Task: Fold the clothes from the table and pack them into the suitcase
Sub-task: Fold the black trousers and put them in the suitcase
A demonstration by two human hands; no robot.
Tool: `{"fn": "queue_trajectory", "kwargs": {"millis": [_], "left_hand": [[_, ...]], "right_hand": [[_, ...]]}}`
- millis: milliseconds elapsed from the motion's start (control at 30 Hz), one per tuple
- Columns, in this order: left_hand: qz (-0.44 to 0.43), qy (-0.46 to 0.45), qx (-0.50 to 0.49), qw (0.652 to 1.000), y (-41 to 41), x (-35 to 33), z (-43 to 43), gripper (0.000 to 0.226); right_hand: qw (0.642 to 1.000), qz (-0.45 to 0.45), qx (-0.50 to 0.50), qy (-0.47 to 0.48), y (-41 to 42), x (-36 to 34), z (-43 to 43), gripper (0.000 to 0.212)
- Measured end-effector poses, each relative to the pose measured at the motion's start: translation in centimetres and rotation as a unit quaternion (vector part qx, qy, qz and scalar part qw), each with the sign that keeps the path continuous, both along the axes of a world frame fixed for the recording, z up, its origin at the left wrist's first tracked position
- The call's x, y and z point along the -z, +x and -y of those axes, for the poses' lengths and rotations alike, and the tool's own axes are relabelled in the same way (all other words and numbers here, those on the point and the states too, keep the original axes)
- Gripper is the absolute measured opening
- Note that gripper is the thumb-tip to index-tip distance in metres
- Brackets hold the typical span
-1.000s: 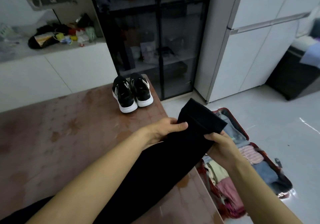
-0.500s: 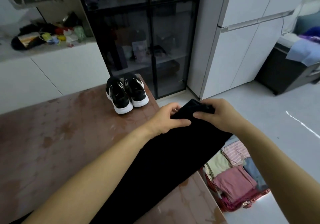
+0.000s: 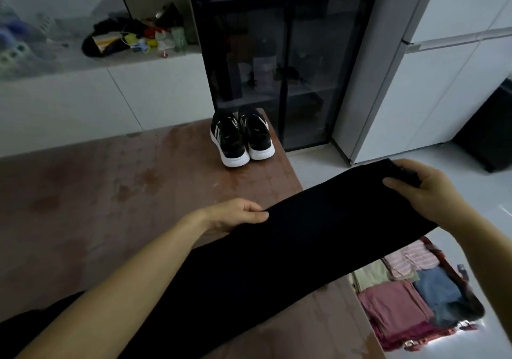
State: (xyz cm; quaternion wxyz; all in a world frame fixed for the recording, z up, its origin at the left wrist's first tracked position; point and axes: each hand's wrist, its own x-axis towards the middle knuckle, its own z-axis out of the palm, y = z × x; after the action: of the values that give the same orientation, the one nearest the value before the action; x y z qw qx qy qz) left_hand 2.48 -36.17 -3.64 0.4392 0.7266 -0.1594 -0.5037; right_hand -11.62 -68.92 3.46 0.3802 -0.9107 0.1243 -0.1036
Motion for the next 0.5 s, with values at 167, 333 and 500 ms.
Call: {"fn": "queue_trajectory", "kwargs": {"millis": [167,333,500], "left_hand": [[-0.004,0.056,0.043,0.998,-0.2,0.5,-3.7,0.049],[-0.021,0.045,-0.017,0.999,-0.9,1.3,-7.5,0.047],[0.162,0.125,-0.05,0.978,1.1,1.4,-10.0,0.041]], "right_hand": [[0.998,0.029,0.049,0.03,-0.9,-1.2,0.2,0.055],[0.997,0.012,0.066,0.037,0.1,-0.3,0.7,0.031],[0.996,-0.021,0.082,-0.009,4.6,3.3,2.3,0.031]]}}
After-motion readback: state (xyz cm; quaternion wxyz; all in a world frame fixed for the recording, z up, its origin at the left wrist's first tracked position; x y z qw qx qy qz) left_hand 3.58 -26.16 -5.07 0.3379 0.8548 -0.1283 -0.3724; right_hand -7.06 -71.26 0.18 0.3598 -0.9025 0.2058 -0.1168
